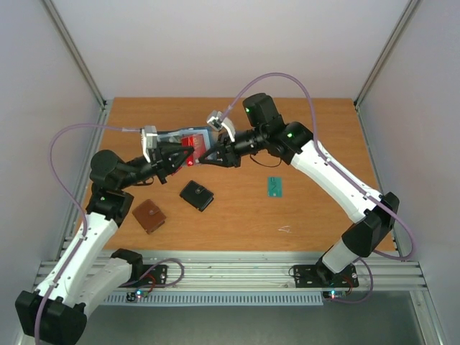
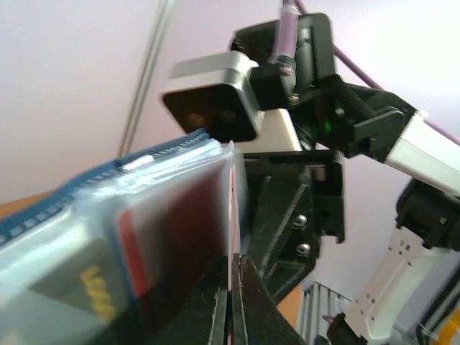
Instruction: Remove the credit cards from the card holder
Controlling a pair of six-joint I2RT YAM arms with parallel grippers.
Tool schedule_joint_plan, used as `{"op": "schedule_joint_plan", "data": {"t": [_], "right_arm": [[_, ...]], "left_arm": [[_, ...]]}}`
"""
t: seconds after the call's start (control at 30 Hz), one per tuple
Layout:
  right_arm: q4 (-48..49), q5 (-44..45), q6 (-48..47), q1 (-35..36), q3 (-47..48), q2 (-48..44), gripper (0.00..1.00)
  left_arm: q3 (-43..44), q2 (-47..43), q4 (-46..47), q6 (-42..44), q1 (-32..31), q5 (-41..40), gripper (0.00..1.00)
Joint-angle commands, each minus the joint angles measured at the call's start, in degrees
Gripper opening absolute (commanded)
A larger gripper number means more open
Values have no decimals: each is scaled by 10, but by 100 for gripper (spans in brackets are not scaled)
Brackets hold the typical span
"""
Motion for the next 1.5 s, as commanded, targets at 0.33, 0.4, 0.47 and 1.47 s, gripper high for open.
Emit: {"op": "schedule_joint_plan", "data": {"t": [0.33, 0.4, 0.47, 1.47], "right_arm": [[76, -22, 35, -39, -82, -78, 50], [75, -35, 39, -39, -80, -72, 48], [75, -46, 45, -39, -74, -64, 44], [100, -50, 75, -119, -130, -112, 1]], "left_arm": [[-11, -10, -17, 34, -17, 26, 0], [-11, -9, -16, 34, -18, 26, 0], [-11, -9, -16, 34, -18, 27, 0], [-12, -12, -12, 31, -15, 35, 0]]}}
